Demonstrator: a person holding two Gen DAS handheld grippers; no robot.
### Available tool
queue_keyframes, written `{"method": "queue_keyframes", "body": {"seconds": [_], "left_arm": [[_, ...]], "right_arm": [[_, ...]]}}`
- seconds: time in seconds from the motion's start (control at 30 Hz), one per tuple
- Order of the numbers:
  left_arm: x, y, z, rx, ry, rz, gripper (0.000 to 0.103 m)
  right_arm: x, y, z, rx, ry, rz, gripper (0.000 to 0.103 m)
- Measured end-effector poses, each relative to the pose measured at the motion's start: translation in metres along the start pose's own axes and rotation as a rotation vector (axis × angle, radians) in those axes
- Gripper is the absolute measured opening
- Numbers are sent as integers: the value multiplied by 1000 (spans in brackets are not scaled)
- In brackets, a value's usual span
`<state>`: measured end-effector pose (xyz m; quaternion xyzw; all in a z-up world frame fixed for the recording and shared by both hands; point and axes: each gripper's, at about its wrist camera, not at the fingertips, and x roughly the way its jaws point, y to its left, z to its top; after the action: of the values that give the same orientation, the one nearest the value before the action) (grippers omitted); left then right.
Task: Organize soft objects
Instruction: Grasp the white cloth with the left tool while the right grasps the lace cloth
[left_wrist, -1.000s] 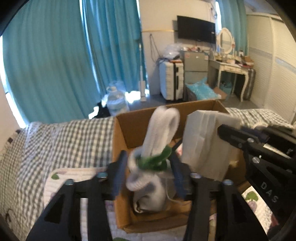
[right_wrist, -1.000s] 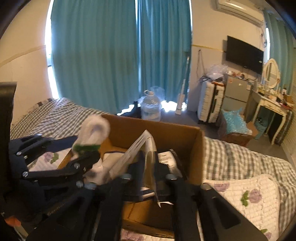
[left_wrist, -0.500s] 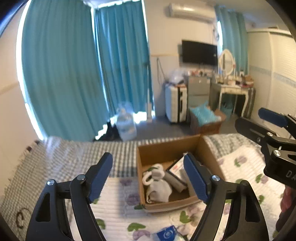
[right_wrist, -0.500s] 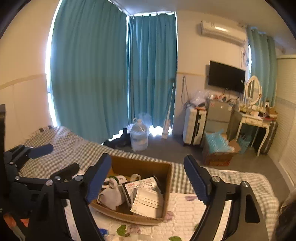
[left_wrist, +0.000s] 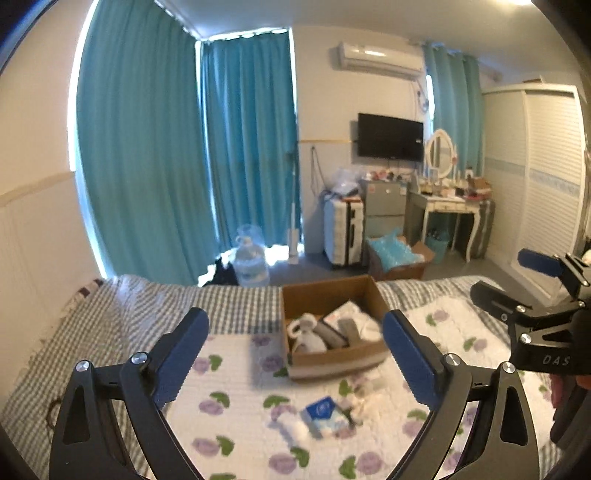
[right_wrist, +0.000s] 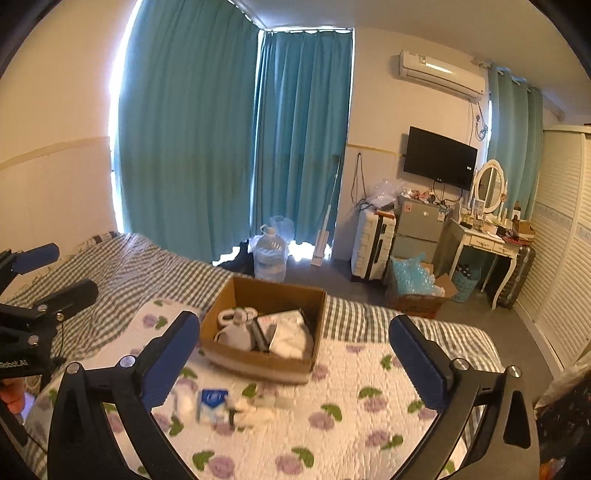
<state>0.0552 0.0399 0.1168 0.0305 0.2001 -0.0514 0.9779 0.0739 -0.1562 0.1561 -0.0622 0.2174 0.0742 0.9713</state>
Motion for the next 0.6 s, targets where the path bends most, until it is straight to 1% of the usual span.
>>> {"method": "queue_keyframes", "body": {"seconds": [0.07, 0.23, 0.43, 0.47, 0.57, 0.6], "left_arm": [[-5, 0, -9, 2, -1, 11, 103], [4, -2, -34, 16, 4, 52, 103], [38, 2, -63, -18, 50, 72, 103], [50, 3, -69, -24, 64, 82, 103], [70, 7, -90, -46, 100, 106, 103], [83, 11, -96, -64, 121, 109, 103]], "right_arm": [[-5, 4, -10, -9, 6, 3, 103], [8, 18, -36, -38, 43, 20, 103], [55, 28, -64, -40, 101, 50, 103], [64, 29, -68, -37, 113, 57, 103], [96, 31, -82, -36, 158, 63, 103], [110, 32, -88, -32, 175, 62, 103]]}}
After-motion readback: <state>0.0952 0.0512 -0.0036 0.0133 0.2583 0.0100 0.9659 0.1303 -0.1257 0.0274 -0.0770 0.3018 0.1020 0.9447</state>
